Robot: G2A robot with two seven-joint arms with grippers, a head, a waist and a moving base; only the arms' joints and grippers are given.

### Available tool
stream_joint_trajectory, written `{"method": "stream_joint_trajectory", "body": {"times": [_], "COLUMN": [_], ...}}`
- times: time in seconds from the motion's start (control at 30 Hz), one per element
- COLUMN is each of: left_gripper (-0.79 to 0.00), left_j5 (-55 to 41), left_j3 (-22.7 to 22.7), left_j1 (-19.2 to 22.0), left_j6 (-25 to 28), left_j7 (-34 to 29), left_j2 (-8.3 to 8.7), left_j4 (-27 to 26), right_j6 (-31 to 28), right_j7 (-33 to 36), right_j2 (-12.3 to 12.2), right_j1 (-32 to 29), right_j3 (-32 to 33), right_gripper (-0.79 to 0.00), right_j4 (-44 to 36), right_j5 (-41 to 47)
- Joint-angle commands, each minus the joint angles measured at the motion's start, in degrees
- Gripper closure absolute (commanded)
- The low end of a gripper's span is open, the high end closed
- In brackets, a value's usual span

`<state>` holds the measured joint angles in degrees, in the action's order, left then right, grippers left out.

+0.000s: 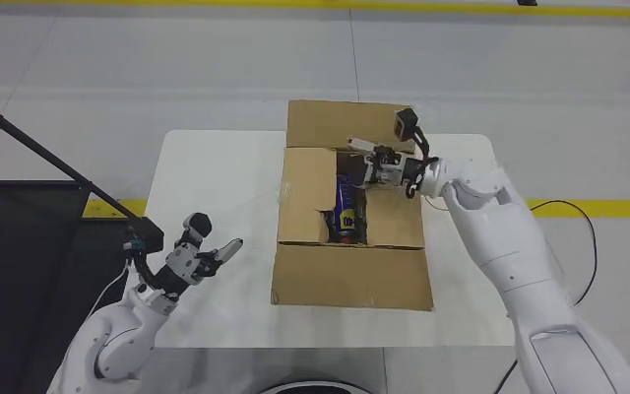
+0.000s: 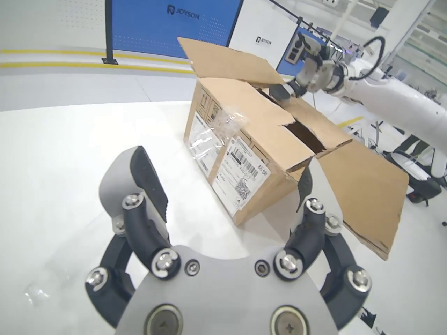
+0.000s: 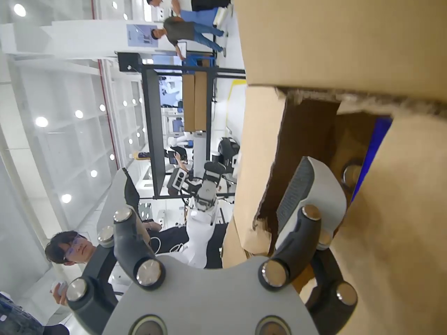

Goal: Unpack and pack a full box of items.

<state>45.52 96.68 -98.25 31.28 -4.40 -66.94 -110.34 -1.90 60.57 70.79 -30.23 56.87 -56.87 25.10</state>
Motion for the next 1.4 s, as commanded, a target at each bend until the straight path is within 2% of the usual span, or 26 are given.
{"method": "stream_joint_trajectory", "body": {"times": [0.0,0.23,0.4,0.73,0.87,1.07,1.37], "left_gripper": [-0.785,-0.785,-0.785,-0.785,-0.785,-0.785,-0.785], "left_j5": [-0.6,-1.9,-1.9,-1.2,-1.1,-1.1,-3.8], "left_j3": [0.6,1.5,1.5,1.1,1.3,3.7,8.7], "left_j1": [-0.4,-1.2,-1.9,-2.9,-2.8,-3.7,-6.4], "left_j6": [-0.6,-1.1,-0.9,-0.4,-0.4,-1.4,-2.4], "left_j7": [0.5,1.0,1.3,1.8,2.1,3.9,7.4], "left_j2": [0.00,0.04,0.04,0.06,0.08,0.14,0.10], "left_j4": [0.2,0.6,0.3,-0.4,-0.3,1.0,3.4], "right_j6": [2.3,3.8,2.1,-1.7,-3.6,-6.2,-9.3], "right_j7": [1.3,-1.4,-5.6,-8.7,-13.8,-20.9,-28.2], "right_j2": [-0.4,-0.4,0.5,2.1,2.9,4.7,8.3], "right_j1": [-1.6,-5.3,-6.1,-5.4,-5.6,-5.2,-2.9], "right_j3": [0.4,-0.4,-1.8,-2.5,-3.5,-7.2,-14.0], "right_gripper": [-0.785,-0.785,-0.785,-0.785,-0.785,-0.785,-0.785], "right_j4": [-2.7,-8.0,-8.7,-10.1,-12.8,-15.5,-13.1], "right_j5": [-0.3,-1.0,-0.2,5.7,4.9,2.2,-0.6]}}
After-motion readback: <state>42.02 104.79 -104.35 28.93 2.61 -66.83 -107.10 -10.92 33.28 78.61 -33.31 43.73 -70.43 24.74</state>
